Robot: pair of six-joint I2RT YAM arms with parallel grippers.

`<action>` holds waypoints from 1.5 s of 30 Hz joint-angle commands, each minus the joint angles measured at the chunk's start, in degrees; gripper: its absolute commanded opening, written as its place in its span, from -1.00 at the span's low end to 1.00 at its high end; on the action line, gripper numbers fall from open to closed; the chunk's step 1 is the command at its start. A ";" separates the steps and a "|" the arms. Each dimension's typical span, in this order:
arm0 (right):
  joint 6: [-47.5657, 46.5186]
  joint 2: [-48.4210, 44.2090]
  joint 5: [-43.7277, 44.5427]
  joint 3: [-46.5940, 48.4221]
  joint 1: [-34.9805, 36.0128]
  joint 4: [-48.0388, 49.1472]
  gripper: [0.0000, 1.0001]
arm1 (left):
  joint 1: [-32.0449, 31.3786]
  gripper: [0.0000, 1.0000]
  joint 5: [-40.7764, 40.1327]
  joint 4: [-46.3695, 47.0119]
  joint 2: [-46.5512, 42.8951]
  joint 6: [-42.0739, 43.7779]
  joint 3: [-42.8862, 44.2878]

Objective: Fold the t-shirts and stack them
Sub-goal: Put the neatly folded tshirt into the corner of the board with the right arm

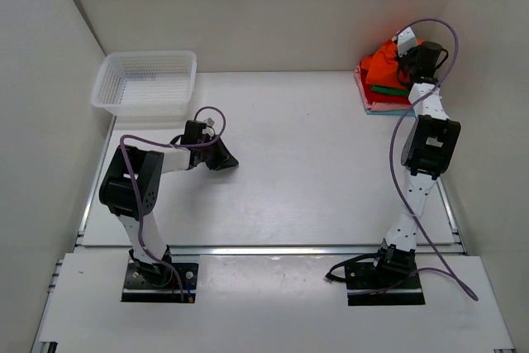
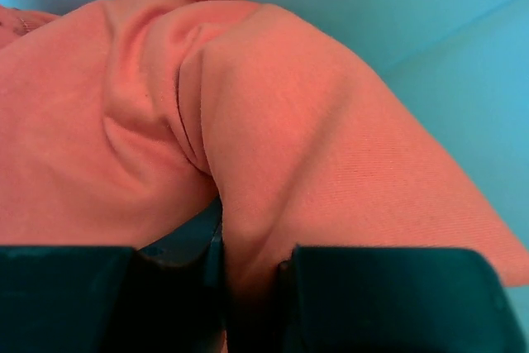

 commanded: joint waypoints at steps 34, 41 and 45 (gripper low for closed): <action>23.09 -55.35 27.97 -48.72 24.40 -8.50 0.98 | -0.73 0.97 2.18 -14.92 -31.02 9.35 -13.64; 51.85 -64.34 22.35 -61.03 36.84 -24.60 1.00 | -1.69 0.97 1.22 -22.21 -48.26 12.68 -12.87; 52.32 -73.10 24.63 -71.47 37.91 -22.35 0.98 | -5.20 0.97 -4.05 -27.75 -54.42 16.11 -10.23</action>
